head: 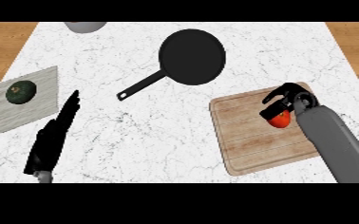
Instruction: Pick the tomato from the cutting board and place it in the pan
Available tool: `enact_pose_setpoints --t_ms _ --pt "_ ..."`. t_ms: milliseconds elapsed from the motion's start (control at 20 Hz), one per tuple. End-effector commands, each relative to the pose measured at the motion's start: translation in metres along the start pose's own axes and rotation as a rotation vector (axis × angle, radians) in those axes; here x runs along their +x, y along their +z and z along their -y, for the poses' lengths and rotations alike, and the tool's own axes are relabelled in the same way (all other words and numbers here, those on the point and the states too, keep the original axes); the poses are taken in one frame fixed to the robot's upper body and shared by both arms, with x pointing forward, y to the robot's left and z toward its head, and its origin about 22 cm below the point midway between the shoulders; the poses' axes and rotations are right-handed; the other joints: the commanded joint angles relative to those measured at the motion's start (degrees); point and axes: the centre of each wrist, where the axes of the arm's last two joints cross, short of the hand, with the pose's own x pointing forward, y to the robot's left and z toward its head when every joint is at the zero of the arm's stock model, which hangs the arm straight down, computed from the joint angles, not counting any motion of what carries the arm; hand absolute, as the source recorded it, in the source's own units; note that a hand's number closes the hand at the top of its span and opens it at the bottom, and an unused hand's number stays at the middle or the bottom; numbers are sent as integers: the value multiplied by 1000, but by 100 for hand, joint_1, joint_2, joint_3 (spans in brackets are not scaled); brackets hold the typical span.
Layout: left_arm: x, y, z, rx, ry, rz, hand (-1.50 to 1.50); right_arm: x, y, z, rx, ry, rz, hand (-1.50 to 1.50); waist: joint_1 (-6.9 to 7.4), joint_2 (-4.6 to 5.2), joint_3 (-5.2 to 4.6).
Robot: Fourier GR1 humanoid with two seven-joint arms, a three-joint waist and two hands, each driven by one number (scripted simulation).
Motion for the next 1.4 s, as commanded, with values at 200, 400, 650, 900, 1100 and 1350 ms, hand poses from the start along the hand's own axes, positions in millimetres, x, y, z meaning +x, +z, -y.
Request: enact_pose_setpoints --t_ms 200,400,650,900,1100,1350 --pt "11 2 7 -1 -23 2 0 -2 -12 -28 70 -93 -6 150 24 52 66" --pt "11 6 12 9 8 -11 0 6 14 -62 -59 -155 -45 150 -73 13 59" --pt "3 0 -12 27 -2 -11 0 9 19 -107 -289 -229 -196 150 -162 -8 43" --pt "1 7 5 20 -9 -33 0 17 45 -85 -680 -184 -135 150 -208 -57 37" --pt "-7 11 1 21 -7 -38 0 34 75 -67 -1013 -65 19 150 -145 -52 36" --pt "9 8 -4 2 -13 1 0 78 126 -84 -1166 -56 124 150 -4 11 56"
